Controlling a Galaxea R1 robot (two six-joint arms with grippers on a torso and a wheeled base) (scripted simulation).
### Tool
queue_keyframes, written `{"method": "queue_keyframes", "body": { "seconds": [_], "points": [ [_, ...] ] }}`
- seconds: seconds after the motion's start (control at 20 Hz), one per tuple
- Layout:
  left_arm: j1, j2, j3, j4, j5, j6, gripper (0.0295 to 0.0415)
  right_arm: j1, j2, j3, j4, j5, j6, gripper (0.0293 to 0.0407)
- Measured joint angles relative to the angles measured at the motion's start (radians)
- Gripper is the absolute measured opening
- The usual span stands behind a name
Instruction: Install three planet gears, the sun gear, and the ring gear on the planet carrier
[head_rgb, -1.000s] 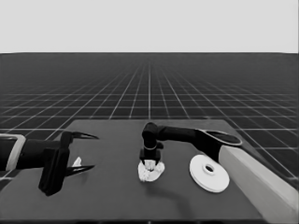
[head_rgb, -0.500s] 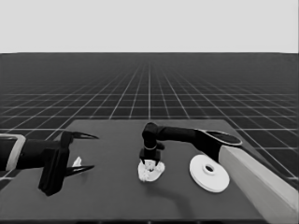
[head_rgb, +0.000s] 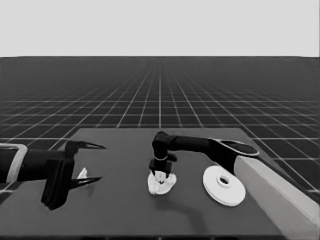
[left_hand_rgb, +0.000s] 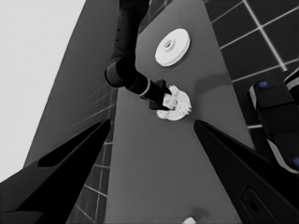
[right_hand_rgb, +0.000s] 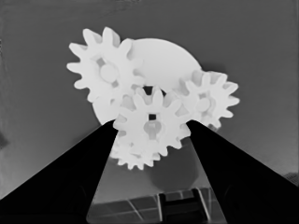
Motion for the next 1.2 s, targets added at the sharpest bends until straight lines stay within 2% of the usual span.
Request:
{"method": "queue_keyframes", "body": {
  "seconds": [1.2],
  "points": [
    [0.000, 0.000, 0.000, 0.000, 0.000, 0.000, 0.0385, -0.001, 0.000, 0.000, 0.000, 0.000, 0.251, 0.0312]
  ]
}}
